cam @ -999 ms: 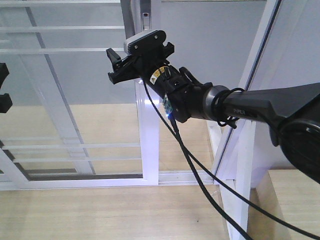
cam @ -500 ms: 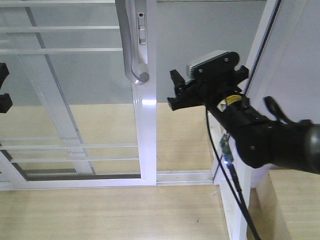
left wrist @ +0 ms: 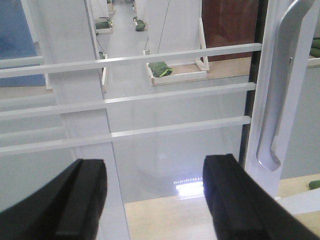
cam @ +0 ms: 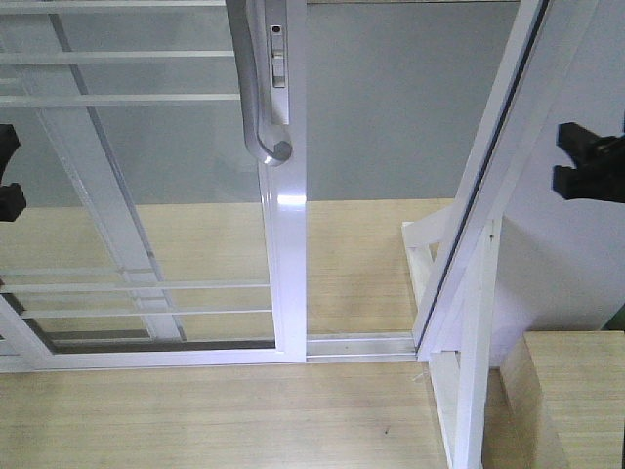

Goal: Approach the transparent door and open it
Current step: 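Release the door frame and withdraw the right gripper, then reach the left gripper to the sliding panel's frame beside the handle and grip it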

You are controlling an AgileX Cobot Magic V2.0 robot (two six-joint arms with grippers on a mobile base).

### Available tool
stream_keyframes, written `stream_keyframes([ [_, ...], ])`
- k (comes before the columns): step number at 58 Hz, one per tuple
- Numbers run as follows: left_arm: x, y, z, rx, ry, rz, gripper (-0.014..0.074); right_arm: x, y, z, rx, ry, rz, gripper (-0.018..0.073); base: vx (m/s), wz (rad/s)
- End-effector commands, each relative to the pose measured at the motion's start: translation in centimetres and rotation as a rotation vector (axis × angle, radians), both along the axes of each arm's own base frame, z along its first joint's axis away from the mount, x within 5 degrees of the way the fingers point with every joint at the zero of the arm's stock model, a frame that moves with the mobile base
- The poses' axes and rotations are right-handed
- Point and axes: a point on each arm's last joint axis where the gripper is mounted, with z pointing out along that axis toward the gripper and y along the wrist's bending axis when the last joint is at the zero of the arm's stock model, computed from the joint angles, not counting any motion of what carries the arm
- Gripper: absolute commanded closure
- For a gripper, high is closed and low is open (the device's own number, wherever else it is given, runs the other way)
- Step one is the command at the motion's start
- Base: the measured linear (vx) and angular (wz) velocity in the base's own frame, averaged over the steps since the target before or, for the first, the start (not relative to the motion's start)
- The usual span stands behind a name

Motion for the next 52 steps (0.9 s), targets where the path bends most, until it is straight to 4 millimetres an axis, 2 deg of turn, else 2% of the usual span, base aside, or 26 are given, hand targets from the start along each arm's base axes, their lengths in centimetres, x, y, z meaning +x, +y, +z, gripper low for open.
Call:
stream_keyframes([
  [1, 0.8, -0.2, 1.1, -0.01, -0.059, -0.006, 0.0058, -0.9, -1.2, 2.1, -0.031, -0.096, -0.053, 0.0104, 0.0, 0.0],
  [10, 2.7, -0.8, -0.5, -0.007, -0.019, -0.028, 0.0058, -1.2, -1.4, 2.3, -0.031, -0.098, -0.064, 0.0104, 0.0, 0.0],
  [16, 4.0, -2.6, -1.1, 0.022, -0.068, -0.116, 0.0058, -1.1, -1.5, 2.2, -0.026, -0.098, -0.067, 0.0104, 0.0, 0.0],
  [24, 6.1, -5.1, -2.6, 0.012, -0.045, -0.212, 0.0058, -1.1, -1.5, 2.3, -0.024, -0.101, -0.068, 0.0104, 0.0, 0.0],
  [33, 9.3, -7.2, -3.0, -0.032, -0.107, -0.258, 0.0056, -1.1, -1.5, 2.3, -0.024, -0.101, -0.068, 0.0104, 0.0, 0.0],
  [45, 14.4, -8.9, -4.1, -0.049, -0.175, -0.273, 0.0042, -1.1, -1.5, 2.3, -0.025, -0.101, -0.068, 0.0104, 0.0, 0.0],
  [52, 16.4, -9.8, -4.4, -0.025, -0.214, -0.311, 0.0032, -1.1, -1.5, 2.3, -0.025, -0.101, -0.068, 0.0104, 0.0, 0.0],
])
